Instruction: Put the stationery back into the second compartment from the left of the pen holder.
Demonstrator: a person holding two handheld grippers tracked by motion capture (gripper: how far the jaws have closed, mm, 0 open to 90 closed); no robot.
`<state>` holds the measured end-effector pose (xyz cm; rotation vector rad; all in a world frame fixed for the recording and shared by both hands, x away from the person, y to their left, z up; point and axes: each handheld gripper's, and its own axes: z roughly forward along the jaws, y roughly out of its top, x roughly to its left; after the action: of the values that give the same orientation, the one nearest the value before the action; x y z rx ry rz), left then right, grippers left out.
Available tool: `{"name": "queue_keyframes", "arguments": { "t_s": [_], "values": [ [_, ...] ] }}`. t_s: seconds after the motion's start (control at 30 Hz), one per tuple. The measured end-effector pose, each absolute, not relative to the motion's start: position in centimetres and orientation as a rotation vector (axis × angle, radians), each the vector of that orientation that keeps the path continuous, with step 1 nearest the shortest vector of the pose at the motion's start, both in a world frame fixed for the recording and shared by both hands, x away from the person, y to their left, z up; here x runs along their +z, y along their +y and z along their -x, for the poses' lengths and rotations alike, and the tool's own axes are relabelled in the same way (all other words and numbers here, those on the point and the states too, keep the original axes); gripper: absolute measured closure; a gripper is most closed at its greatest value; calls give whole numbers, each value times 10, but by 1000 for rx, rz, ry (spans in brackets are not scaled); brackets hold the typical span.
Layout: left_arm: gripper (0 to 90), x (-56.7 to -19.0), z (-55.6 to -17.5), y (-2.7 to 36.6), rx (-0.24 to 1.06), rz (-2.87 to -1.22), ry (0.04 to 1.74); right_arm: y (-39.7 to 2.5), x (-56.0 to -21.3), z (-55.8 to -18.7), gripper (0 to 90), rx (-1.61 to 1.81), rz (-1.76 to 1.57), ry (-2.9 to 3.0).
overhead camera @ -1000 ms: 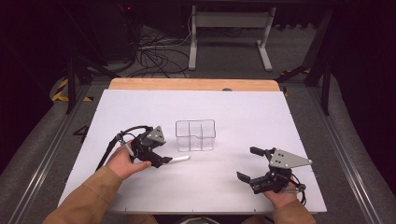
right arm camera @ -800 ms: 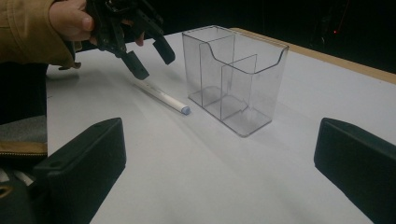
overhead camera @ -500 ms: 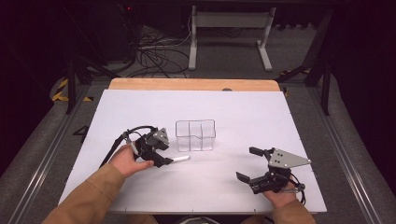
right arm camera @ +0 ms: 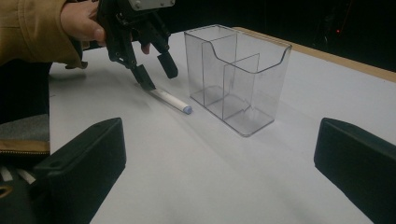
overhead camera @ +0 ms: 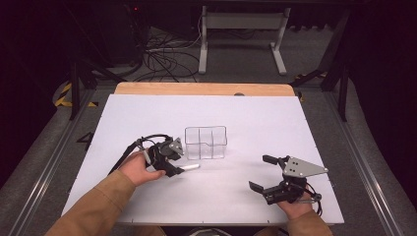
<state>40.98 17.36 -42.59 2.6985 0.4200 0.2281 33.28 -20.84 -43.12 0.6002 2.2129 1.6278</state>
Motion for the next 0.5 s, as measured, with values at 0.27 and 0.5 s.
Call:
{"name": "queue_keyframes", "arguments": {
  "t_s": [0.27,0.5],
  "values": [
    [525,-434,-412,168,226,-2747,400,-209,-431,-333,28,1645,-603,2217],
    [638,-437,-413,167,184,-2775,376,-209,-432,-333,28,1651,-606,2221]
  ]
}}
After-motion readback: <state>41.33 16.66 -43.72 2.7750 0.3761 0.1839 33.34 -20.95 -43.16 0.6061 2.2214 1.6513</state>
